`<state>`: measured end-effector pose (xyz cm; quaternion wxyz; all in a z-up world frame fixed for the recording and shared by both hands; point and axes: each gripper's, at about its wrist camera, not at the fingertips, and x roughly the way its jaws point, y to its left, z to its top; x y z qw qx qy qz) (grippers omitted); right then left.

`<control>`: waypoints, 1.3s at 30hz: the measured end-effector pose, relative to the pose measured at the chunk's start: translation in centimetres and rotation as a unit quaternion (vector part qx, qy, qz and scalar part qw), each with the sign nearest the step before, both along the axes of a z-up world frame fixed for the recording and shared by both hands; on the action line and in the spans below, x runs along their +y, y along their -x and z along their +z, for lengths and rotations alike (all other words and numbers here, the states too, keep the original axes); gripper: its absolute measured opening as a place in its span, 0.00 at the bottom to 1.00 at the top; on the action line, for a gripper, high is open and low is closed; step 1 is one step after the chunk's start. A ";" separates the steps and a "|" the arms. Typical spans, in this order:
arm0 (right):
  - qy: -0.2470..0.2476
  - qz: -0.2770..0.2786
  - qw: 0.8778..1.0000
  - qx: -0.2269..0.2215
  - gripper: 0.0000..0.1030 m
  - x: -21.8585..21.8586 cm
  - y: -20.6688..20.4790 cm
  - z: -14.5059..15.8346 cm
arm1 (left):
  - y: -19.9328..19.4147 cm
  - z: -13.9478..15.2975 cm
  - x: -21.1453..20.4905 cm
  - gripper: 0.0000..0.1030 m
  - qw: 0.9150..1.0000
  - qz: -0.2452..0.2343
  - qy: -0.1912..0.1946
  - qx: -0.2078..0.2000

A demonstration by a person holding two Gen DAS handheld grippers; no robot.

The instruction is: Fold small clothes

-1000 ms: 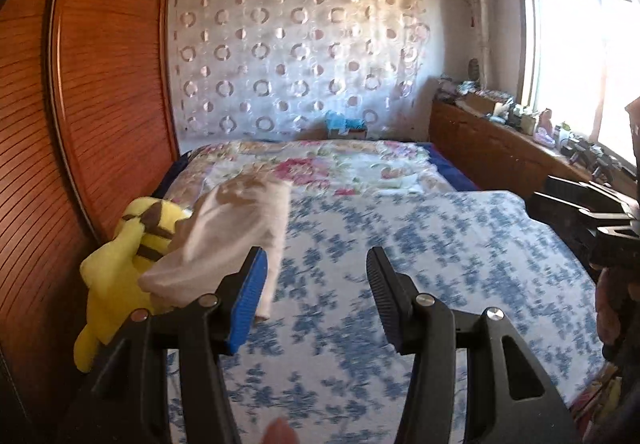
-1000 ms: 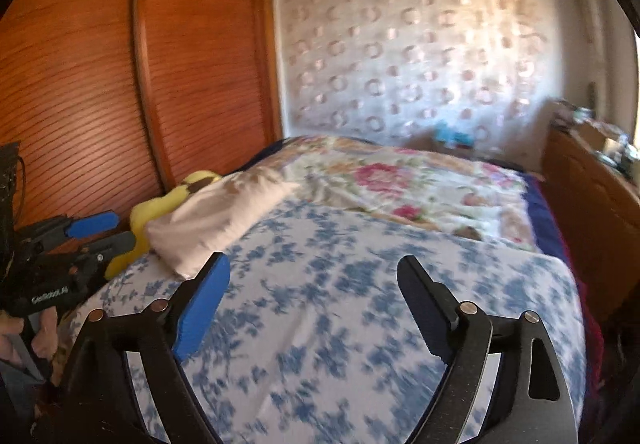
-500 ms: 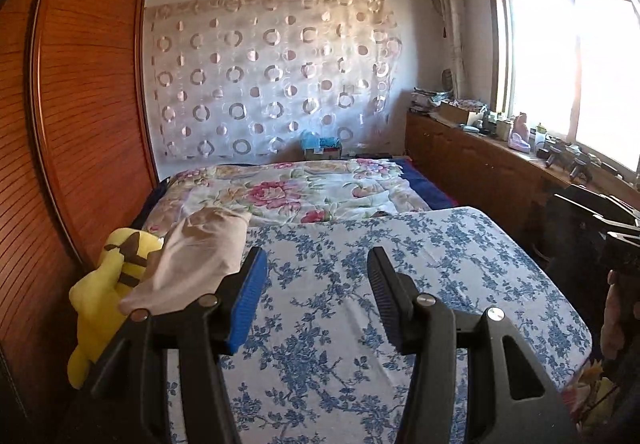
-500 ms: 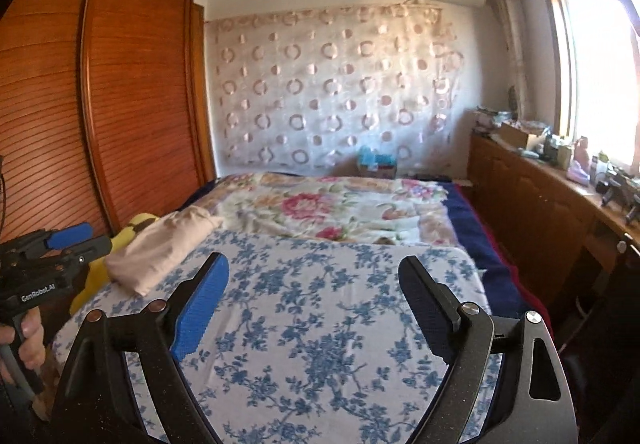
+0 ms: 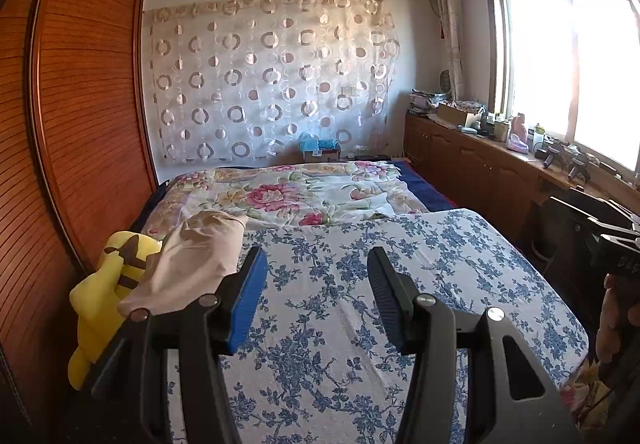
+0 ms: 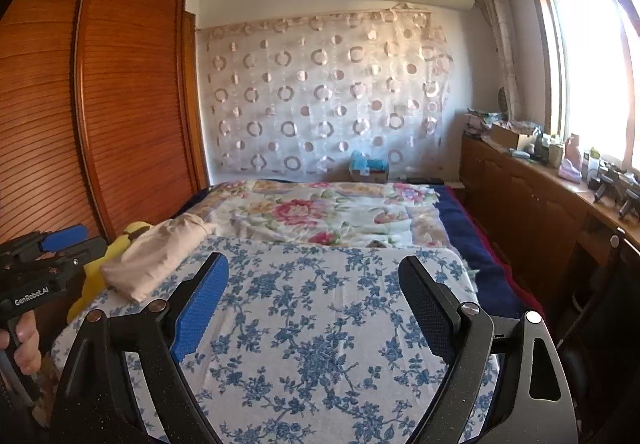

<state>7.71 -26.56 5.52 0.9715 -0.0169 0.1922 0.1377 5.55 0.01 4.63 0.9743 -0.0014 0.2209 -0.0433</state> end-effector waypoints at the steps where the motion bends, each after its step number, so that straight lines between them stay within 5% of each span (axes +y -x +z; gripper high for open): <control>1: 0.000 0.000 1.000 0.000 0.86 -0.1 0.2 0.1 | 0.0 0.0 0.0 0.50 1.000 -0.001 0.000 0.000; 39: 0.000 -0.004 1.000 -0.002 0.86 -0.8 0.3 0.2 | 0.5 0.4 0.1 0.51 1.000 0.006 0.008 -0.005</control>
